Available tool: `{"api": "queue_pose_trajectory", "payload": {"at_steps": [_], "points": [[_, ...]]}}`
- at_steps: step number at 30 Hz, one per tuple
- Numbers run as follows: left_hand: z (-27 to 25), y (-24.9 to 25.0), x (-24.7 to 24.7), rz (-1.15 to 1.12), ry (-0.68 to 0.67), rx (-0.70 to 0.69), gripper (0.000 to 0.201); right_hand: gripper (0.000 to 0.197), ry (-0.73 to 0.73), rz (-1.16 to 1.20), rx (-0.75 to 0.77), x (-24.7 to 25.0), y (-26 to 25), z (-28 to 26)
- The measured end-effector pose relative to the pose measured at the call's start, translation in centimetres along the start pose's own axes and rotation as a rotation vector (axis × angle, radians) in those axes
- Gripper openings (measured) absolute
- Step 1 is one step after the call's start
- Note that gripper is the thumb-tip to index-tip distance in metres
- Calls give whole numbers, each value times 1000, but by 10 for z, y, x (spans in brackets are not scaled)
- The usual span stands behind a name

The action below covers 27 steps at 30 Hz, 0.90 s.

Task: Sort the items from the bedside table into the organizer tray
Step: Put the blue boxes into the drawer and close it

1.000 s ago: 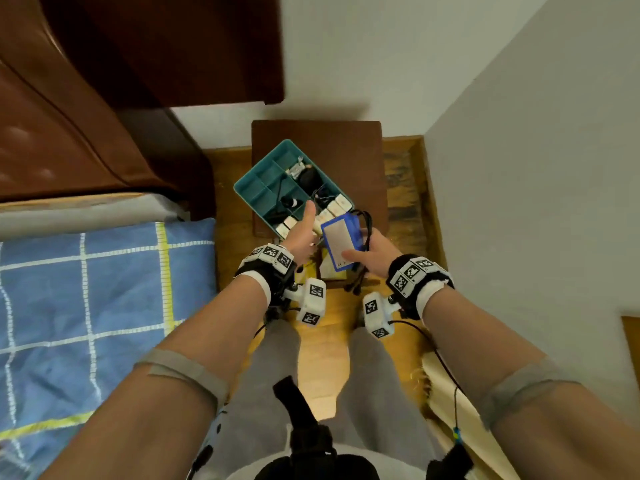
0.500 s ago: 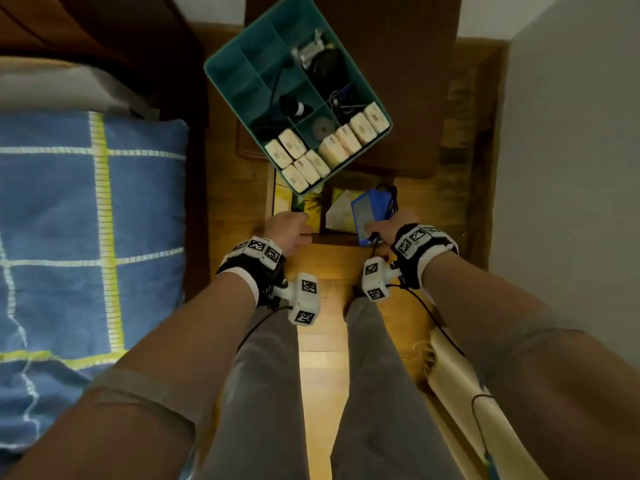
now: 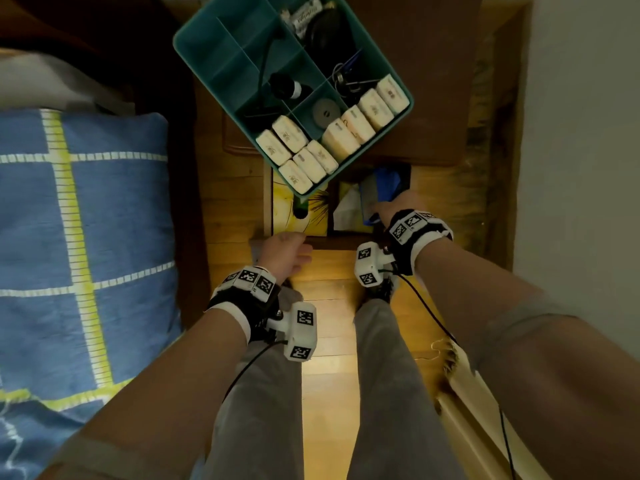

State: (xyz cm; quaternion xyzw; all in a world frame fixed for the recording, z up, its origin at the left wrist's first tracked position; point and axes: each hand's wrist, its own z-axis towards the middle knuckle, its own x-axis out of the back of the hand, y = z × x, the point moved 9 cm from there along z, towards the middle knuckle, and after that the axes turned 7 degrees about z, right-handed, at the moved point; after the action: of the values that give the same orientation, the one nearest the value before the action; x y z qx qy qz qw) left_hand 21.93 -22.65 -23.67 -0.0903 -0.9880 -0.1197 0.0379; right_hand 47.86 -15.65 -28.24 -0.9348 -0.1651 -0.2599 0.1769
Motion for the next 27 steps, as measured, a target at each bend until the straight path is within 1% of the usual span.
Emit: {"api": "queue_pose_trajectory", "payload": {"at_steps": [2, 5, 8, 10, 12, 13, 17, 18, 21, 23, 27], "points": [[5, 1, 4, -6, 6, -10, 36, 38, 73, -76, 11, 8, 2, 5], [10, 4, 9, -34, 17, -22, 36, 46, 94, -196, 52, 7, -3, 7], [14, 5, 11, -48, 15, -25, 36, 58, 80, -404, 221, -4, -24, 5], [15, 5, 11, -54, 15, -20, 36, 62, 89, -545, 336, -14, -38, 6], [15, 5, 11, -60, 11, -27, 34, 63, 113, -627, 399, -23, -49, 8], [15, 6, 10, -60, 7, -33, 34, 63, 118, -649, 406, -26, -52, 9], [17, 7, 11, -67, 1, -40, 36, 71, 119, -666, 373, -33, -51, 11], [18, 7, 11, -69, 1, -40, 35, 69, 133, -656, 363, -33, -50, 13], [21, 7, 11, -79, 9, -42, 35, 55, 232, -576, 304, -25, -47, 16], [22, 7, 9, -77, 13, -42, 34, 53, 267, -525, 249, -18, -40, 15], [22, 7, 4, -75, 7, -33, 34, 66, 341, -478, 165, -2, -27, 9]]}}
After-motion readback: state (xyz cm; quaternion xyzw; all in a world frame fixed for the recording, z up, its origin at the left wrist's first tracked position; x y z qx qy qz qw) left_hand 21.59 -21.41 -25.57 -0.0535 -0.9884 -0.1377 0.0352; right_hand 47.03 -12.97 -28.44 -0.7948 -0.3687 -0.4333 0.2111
